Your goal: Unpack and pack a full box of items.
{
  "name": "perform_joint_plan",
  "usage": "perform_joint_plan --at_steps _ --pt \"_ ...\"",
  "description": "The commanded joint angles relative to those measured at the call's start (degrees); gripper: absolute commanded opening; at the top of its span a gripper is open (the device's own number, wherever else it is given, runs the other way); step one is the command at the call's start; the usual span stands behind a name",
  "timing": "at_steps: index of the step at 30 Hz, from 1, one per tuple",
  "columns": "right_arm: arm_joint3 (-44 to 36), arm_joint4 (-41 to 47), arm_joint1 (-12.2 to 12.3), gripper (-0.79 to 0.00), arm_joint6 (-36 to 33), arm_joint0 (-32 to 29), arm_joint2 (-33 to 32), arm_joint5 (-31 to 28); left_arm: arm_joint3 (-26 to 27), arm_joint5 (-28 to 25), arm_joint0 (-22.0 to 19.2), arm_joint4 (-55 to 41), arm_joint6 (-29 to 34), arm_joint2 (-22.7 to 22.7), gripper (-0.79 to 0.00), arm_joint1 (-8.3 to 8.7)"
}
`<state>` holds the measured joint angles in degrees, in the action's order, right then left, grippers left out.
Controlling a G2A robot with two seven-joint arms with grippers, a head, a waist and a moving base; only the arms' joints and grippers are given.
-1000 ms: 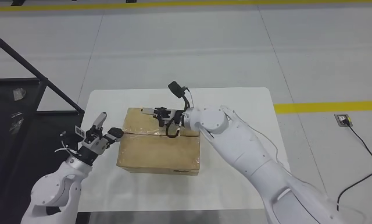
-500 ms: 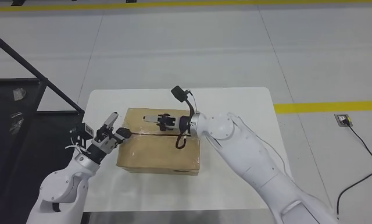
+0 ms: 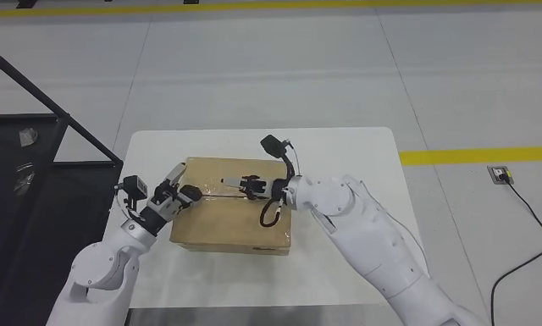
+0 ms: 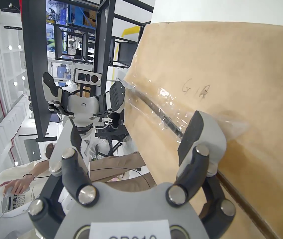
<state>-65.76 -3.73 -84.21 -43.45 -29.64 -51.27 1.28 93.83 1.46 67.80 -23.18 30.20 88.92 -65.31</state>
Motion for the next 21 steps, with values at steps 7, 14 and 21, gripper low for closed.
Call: perform_joint_plan --at_steps 7,14,21 --pt "-3.0 1.1 0.7 0.0 1.8 -2.8 -3.3 4.1 -2.3 0.7 -1.8 1.6 -1.1 -2.0 0.0 -0.15" --pt "-7.0 -1.7 1.7 0.0 2.3 -5.5 -5.5 7.7 -3.8 0.8 -2.3 1.6 -1.1 -2.0 0.0 -0.12" --pt "-13.9 -0.7 2.7 0.0 2.7 -10.3 -8.9 4.2 -3.7 0.0 -1.8 0.6 -1.0 -1.4 0.0 -0.08"
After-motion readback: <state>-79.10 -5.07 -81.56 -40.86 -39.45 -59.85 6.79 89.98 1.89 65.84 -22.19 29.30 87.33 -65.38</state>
